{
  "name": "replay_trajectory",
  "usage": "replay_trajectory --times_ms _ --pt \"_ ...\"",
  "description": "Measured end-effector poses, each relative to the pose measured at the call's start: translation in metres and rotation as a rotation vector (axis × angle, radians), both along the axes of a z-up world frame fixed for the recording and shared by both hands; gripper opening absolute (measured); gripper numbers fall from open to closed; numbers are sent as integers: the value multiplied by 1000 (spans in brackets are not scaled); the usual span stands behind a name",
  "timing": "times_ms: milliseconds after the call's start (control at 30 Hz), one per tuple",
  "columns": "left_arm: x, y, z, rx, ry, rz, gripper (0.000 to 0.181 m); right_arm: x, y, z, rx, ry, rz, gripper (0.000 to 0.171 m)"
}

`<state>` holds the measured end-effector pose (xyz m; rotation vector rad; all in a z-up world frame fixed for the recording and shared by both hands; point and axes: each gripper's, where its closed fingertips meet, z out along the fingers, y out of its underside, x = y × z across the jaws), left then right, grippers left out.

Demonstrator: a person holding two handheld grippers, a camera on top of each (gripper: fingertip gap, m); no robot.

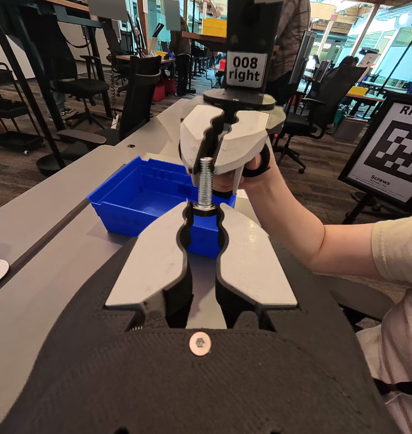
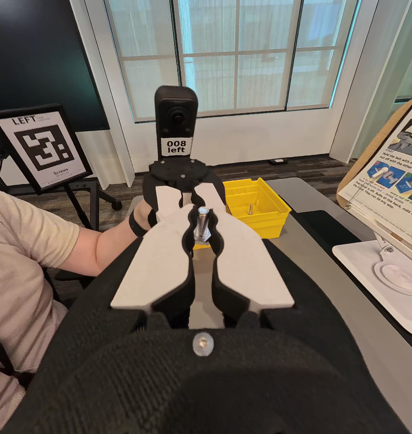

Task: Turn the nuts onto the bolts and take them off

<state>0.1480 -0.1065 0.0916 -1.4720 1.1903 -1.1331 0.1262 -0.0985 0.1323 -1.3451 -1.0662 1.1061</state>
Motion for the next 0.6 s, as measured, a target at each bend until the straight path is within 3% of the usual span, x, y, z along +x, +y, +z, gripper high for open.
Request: replay_trajectory --times_ms 433,467,533,600 --pt "4 -3 -1 28 3 -21 19 0 -4 -2 38 -42 -9 10" --pt "4 -3 0 41 2 -15 19 0 -4 1 56 -27 -16 15" --pt "3 -6 4 41 -11 -19 19 5 -5 11 114 10 -37 41" --pt "0 -6 10 44 -29 -13 19 23 -11 27 172 80 -36 42"
